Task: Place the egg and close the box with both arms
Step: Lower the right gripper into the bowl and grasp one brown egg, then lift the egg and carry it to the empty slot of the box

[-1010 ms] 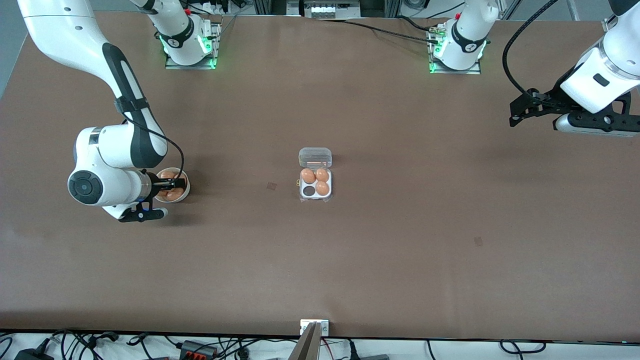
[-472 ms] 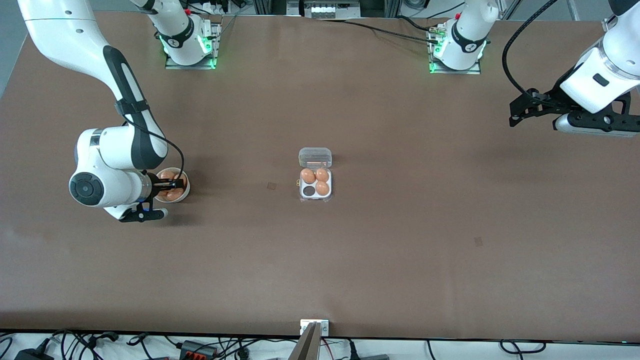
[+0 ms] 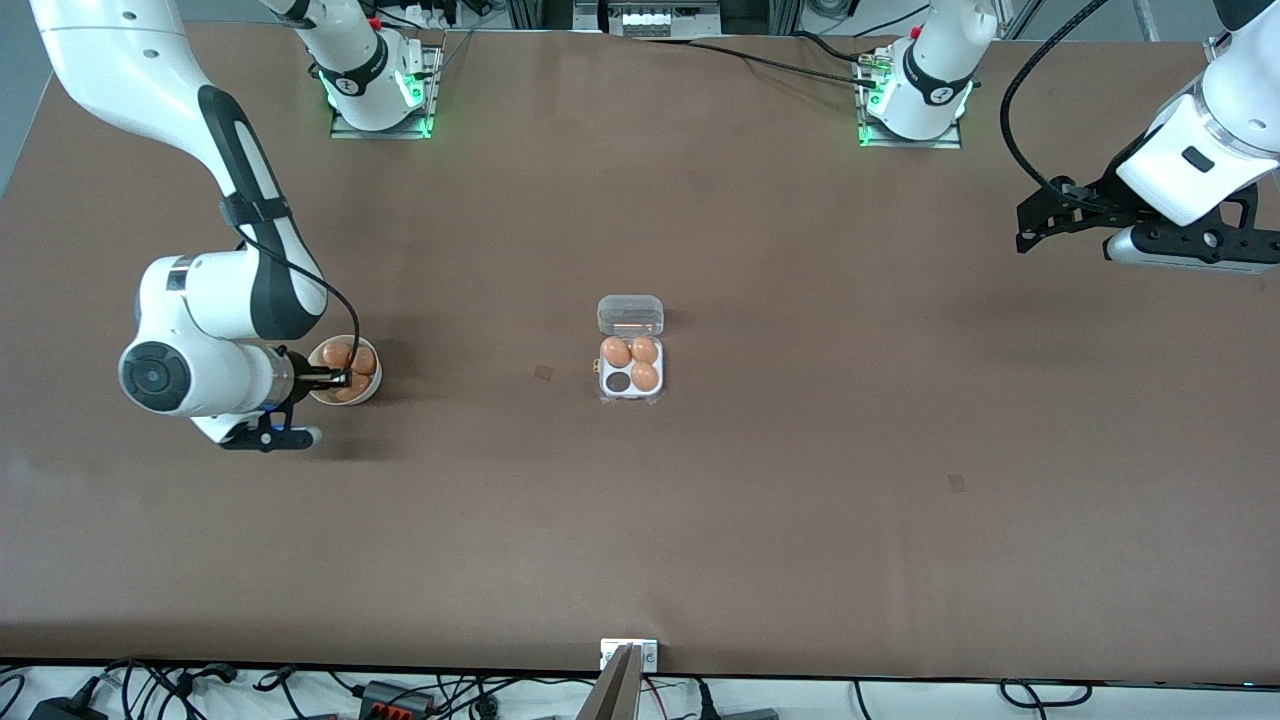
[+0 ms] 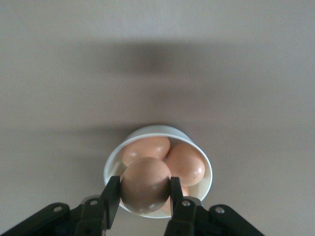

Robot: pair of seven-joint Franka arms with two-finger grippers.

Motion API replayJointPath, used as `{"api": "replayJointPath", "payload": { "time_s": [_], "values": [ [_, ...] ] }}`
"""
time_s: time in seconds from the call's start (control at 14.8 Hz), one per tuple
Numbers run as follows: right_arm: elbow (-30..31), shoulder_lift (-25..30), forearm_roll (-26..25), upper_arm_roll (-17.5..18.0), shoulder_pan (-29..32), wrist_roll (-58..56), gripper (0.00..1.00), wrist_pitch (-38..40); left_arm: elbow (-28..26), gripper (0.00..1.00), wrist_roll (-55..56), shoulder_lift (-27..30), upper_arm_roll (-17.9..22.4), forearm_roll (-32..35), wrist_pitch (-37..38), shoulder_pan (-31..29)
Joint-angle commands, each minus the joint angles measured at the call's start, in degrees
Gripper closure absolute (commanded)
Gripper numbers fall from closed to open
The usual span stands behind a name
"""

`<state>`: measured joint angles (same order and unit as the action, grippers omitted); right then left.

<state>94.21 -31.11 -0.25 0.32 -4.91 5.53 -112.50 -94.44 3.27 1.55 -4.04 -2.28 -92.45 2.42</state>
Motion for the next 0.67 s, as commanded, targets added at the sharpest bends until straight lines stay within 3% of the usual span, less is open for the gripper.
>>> {"api": "replayJointPath", "payload": {
  "time_s": [0.0, 0.27, 0.47, 0.61],
  "values": [
    [-7.4, 2.0, 0.9, 0.3, -3.3, 2.5, 1.0, 4.6, 1.7, 0.0, 0.1, -0.7, 0.0, -0.1, 1.1, 0.2],
    [-11.7, -1.4, 3.6, 0.3, -12.6, 3.3, 1.0, 0.1, 1.7, 0.0, 0.1, -0.7, -0.1, -0.1, 1.1, 0.2],
    [-15.5, -7.3, 3.5, 0.2, -20.6, 9.9, 1.0, -9.4, 2.1, 0.0, 0.0, -0.8, 0.0, -0.1, 1.1, 0.3],
    [-19.8, -11.5, 3.1, 0.1, -24.9, 12.5, 1.0, -11.3, 2.3, 0.0, -0.1, -0.9, 0.0, -0.1, 1.2, 0.2]
  ]
}}
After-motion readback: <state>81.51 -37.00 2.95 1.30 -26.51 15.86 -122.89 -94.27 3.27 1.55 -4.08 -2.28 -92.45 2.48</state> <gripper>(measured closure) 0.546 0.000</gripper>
